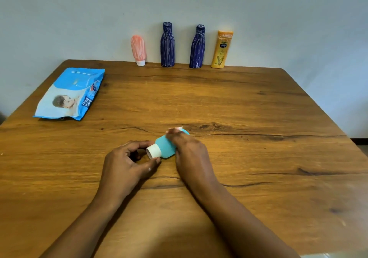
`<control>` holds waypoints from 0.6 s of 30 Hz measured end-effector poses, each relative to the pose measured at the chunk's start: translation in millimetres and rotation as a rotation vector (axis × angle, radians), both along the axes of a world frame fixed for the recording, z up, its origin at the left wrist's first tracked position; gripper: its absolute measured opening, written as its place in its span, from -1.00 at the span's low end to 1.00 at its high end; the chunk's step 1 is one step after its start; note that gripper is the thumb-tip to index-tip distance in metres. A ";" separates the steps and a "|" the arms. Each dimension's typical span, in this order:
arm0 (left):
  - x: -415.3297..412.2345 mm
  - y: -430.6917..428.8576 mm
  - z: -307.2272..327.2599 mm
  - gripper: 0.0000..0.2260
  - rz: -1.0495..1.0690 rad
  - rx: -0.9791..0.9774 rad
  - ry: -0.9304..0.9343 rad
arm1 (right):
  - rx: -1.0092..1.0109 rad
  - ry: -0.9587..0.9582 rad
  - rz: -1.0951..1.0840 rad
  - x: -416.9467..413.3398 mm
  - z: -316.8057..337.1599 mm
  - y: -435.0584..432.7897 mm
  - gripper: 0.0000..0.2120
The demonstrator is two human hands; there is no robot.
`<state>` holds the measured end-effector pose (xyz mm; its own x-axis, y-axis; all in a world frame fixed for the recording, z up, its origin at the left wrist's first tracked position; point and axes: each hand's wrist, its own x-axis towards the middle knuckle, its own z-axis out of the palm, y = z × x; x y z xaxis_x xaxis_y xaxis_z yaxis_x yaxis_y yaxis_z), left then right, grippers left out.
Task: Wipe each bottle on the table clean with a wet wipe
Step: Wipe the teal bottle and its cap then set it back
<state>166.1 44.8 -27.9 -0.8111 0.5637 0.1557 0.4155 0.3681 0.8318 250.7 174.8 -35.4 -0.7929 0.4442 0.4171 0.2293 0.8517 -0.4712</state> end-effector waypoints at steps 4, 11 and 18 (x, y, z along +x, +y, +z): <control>-1.5 -0.7 -2.1 -0.62 -0.012 0.004 0.018 | 0.014 0.025 0.122 2.5 -2.8 -8.2 -0.61; -1.5 0.3 -1.2 -0.63 0.018 0.011 -0.051 | 0.041 0.049 0.018 12.3 -11.0 -11.8 -0.54; 4.7 0.8 6.9 -0.72 0.049 0.006 -0.067 | -0.120 0.039 -0.158 25.7 -7.2 27.9 -0.66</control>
